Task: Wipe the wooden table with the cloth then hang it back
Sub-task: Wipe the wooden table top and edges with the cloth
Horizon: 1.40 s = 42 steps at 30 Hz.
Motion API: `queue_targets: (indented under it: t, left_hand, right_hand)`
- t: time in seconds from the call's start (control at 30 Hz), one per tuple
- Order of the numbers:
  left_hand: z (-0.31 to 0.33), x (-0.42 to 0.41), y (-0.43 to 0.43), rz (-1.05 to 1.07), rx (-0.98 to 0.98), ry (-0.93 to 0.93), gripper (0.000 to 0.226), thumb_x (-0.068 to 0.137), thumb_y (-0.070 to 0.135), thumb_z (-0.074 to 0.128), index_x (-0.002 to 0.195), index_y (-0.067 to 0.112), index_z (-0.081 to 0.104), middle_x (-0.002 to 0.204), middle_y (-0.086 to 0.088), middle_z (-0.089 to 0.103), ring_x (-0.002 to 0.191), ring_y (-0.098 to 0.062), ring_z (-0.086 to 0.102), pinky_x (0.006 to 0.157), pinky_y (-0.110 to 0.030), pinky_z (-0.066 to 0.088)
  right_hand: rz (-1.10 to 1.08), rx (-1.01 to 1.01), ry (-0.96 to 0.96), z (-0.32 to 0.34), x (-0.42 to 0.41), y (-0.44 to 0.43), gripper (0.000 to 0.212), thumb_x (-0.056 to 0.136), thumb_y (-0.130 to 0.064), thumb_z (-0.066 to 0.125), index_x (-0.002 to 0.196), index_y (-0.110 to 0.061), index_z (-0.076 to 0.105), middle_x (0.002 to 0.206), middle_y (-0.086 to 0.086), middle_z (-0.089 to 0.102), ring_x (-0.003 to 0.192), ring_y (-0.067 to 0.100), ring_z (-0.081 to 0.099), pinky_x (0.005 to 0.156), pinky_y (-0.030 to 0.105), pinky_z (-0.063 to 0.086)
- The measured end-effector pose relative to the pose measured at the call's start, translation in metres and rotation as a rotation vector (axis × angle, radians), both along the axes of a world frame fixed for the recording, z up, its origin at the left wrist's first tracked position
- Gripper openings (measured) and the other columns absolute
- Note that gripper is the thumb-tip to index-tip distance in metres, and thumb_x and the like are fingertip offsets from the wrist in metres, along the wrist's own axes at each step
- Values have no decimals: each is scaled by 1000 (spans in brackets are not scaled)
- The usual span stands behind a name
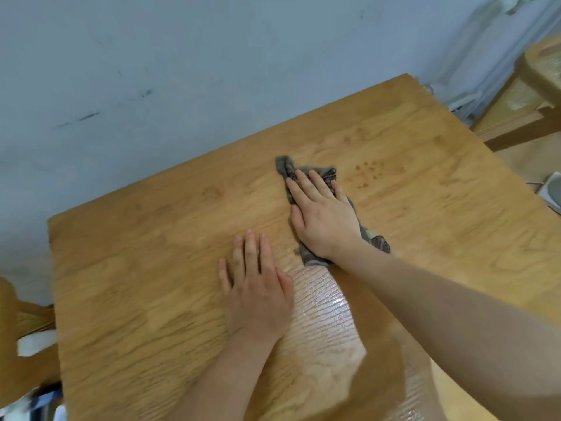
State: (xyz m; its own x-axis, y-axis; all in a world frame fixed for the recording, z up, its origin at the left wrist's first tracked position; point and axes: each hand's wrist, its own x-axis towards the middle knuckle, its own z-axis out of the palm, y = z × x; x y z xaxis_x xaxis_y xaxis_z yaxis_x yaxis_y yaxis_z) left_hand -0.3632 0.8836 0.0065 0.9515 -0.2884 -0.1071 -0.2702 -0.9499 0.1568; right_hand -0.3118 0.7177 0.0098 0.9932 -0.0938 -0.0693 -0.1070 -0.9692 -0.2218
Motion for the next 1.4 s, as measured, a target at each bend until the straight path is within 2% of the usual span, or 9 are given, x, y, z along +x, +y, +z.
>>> queue_targets:
  t: [0.1,0.2,0.43,0.6,0.8,1.03,1.17,1.3,1.4]
  left_hand:
    - [3,2,-1,14,2,14,63,90,37,26,149,15,28,158,-6,22,146,-23,16,116,-52,18]
    - [6,5,-2,16,-1,4,63,87,35,30,145,12,36,153,-10,33,142,-27,27,111,-53,27]
    - [7,45,-23,-22,-48,-9,65,88,37,13,149,18,28,157,-6,25,145,-23,17,116,-49,17]
    - [-2,54,-28,30,-77,-62,58,91,33,21,147,19,31,155,-5,29,144,-21,20,117,-48,17]
    - [-2,46,-27,53,-114,-89,52,92,30,30,140,12,41,149,-8,41,139,-24,32,114,-48,25]
    - [-1,49,-28,54,-120,-85,52,93,33,28,139,13,42,149,-7,40,141,-23,30,116,-47,23]
    - [-3,53,-27,64,-132,-84,51,93,33,30,139,14,41,150,-6,39,141,-22,30,116,-46,20]
    - [-2,49,-27,66,-166,-87,48,92,30,35,136,14,46,147,-6,43,138,-23,35,113,-48,27]
    - [-3,53,-27,61,-152,-85,51,91,30,32,137,13,45,147,-6,42,139,-23,33,114,-48,26]
  right_hand:
    - [152,12,33,5,-76,10,54,99,-37,30,151,-24,34,159,-2,29,148,17,20,119,47,19]
    - [271,2,28,2,-100,-5,52,98,-36,34,149,-25,39,157,-2,33,147,18,24,117,47,23]
    - [39,-45,16,-1,16,-29,60,96,-41,20,154,-27,24,161,-2,21,149,18,14,119,46,13]
    - [-58,-14,20,-4,73,-22,58,99,-38,22,155,-24,19,163,-1,14,150,21,8,120,48,8]
    - [448,-16,38,2,-16,-22,57,98,-41,21,152,-25,31,159,-3,27,148,18,20,117,46,18]
    - [13,-24,45,-4,104,-16,58,99,-37,22,155,-23,17,164,-2,12,150,20,6,119,49,7]
    - [120,-18,25,-3,114,-8,56,100,-37,23,155,-27,18,163,-4,14,150,19,8,120,50,8]
    - [326,-24,-3,2,48,-13,57,97,-39,21,152,-27,30,160,-5,26,148,17,18,119,47,14]
    - [238,-19,7,0,60,-26,58,96,-39,22,153,-27,28,160,-4,25,148,17,17,119,47,14]
